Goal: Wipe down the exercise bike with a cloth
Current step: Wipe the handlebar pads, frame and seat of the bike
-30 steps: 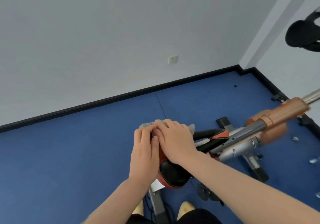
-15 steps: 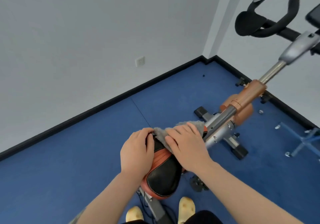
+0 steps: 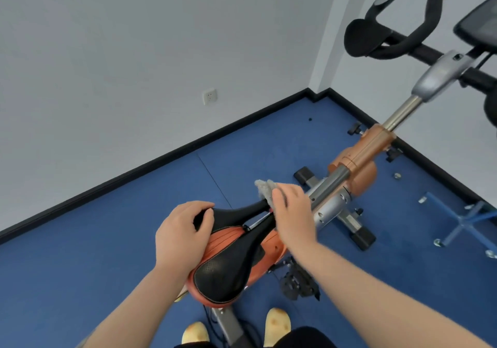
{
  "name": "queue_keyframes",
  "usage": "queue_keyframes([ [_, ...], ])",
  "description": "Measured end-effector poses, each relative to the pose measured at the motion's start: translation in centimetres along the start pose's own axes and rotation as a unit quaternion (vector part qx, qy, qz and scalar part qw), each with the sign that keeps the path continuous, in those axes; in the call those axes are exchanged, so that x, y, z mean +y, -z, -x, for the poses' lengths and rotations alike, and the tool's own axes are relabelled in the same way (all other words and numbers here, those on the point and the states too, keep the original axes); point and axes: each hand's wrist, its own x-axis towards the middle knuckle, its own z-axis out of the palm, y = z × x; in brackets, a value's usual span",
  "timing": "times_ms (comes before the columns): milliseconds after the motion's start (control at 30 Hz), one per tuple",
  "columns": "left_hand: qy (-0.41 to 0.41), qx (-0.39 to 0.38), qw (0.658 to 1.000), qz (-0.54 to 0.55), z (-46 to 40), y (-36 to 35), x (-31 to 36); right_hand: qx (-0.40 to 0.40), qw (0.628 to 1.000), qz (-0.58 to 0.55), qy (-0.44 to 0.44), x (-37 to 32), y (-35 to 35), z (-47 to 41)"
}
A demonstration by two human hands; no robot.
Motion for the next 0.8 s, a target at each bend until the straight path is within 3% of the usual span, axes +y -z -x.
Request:
queue_keyframes([
  [67, 0.011, 0.007, 1.000, 0.017, 0.1, -0.1, 0.1, 0.046, 0.993, 0.107, 0.034, -0.9, -2.0, 2.2],
  [167, 0.020, 0.008, 0.999, 0.028, 0.1, 0.0, 0.4, -0.018, 0.974, 0.143, 0.176, 0.2, -0.1, 0.2],
  [233, 0.023, 0.009, 0.999, 0.030, 0.1, 0.1, 0.4, -0.073, 0.989, 0.060, 0.114, 0.6, 1.3, -2.4],
  [300, 0.029, 0.008, 0.999, 0.032, 0.3, 0.0, 0.4, -0.070, 0.997, 0.019, 0.019, 0.5, 0.6, -2.2],
  [400, 0.029, 0.010, 0.999, 0.038, 0.5, 0.1, 0.3, 0.016, 0.994, 0.088, 0.056, 0.3, -1.8, 2.7],
  [500, 0.016, 0.006, 0.999, 0.033, 0.2, 0.0, 0.1, -0.005, 0.994, 0.085, 0.073, 0.3, -1.0, 0.6],
  [567, 0.008, -0.001, 1.000, 0.024, 0.1, -0.1, -0.2, -0.040, 0.998, 0.008, -0.051, -1.1, -0.1, -2.4],
  [633, -0.006, -0.012, 1.000, 0.019, 0.3, -0.1, -0.3, -0.007, 0.989, -0.030, -0.145, -2.0, -0.1, -2.9],
  [733, -0.090, -0.010, 0.996, 0.014, 0.6, 0.3, -0.5, 0.100, 0.980, -0.042, -0.166, -3.2, -3.0, 1.7],
  [800, -0.155, -0.014, 0.988, 0.000, 0.1, 0.3, -0.9, 0.126, 0.977, -0.049, -0.163, -4.6, -4.8, 4.4],
])
